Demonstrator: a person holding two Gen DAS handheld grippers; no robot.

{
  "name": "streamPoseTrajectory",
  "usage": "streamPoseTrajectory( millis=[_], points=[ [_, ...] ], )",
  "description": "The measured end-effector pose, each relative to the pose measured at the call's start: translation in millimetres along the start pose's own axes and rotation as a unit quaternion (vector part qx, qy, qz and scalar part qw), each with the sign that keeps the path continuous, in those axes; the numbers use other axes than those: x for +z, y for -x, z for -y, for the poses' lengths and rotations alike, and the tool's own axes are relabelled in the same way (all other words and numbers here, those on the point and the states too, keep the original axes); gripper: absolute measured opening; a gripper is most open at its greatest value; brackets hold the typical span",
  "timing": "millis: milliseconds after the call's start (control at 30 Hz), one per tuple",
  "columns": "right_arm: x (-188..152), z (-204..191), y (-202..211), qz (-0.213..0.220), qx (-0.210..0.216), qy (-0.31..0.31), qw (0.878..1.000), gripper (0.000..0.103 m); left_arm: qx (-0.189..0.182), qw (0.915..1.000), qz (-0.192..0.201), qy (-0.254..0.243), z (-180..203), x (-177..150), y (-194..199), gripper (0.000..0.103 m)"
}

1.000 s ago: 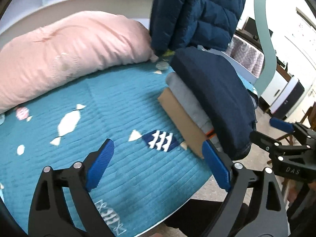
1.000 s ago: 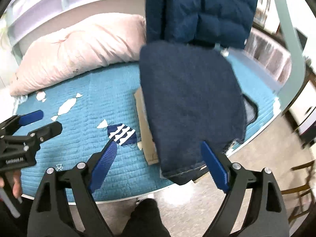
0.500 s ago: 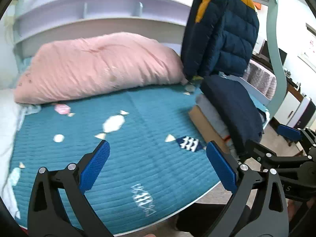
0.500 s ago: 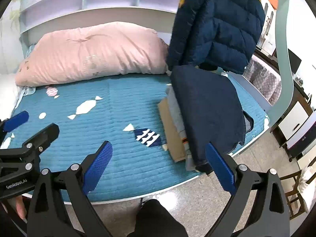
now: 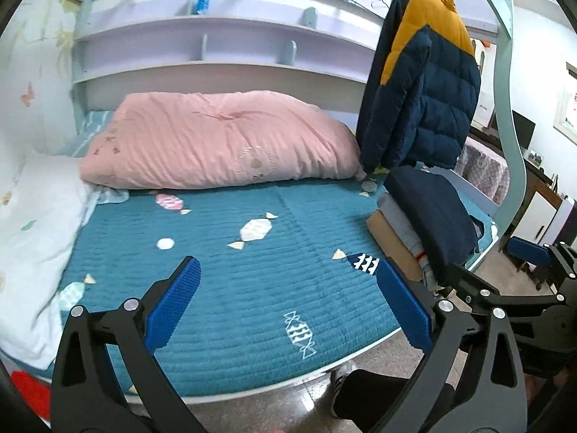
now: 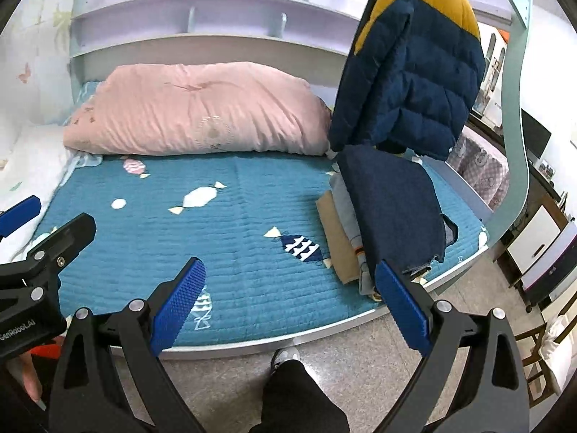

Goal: Fold large clothes

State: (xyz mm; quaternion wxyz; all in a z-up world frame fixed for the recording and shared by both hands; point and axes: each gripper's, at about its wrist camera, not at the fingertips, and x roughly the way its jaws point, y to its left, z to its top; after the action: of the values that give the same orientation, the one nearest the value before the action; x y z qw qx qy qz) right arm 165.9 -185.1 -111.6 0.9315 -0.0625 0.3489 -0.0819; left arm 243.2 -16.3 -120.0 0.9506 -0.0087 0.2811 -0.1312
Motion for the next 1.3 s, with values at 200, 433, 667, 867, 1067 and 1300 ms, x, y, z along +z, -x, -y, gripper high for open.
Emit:
streamPoseTrajectory(
  millis=[200, 433, 667, 867, 1067, 1300],
  points=[
    [-12.1, -9.9, 47.6, 0.026, 0.017, 0.003, 1.000, 0.092, 0.034, 0.9991, 0.024, 0.003, -3.9, -12.6, 55.0, 0.098],
    [-31.6, -13.3, 102.6, 0.054, 0.037, 0.004, 0.998, 0.092, 0.076, 0.9956, 0.054, 0.013, -5.6, -24.0, 119.7, 0.098],
    [-52.6, -15.8, 153.9, 0.083, 0.061, 0.001, 0.995, 0.092, 0.101, 0.9916, 0.080, 0.010, 0.0, -36.7, 177.9, 0.098],
    [-59.1, -11.0, 182.4, 0.104, 0.071, -0.003, 0.992, 0.092, 0.108, 0.9894, 0.097, 0.005, 6.8, -40.6, 216.3, 0.098],
    [-54.3, -6.0, 203.0, 0.130, 0.070, -0.012, 0.989, 0.092, 0.106, 0.9876, 0.116, -0.005, 14.8, -34.0, 232.6, 0.098],
    [-52.8, -6.3, 208.3, 0.141, 0.065, -0.015, 0.988, 0.095, 0.099, 0.9879, 0.118, -0.017, 20.3, -29.6, 232.8, 0.098]
  ],
)
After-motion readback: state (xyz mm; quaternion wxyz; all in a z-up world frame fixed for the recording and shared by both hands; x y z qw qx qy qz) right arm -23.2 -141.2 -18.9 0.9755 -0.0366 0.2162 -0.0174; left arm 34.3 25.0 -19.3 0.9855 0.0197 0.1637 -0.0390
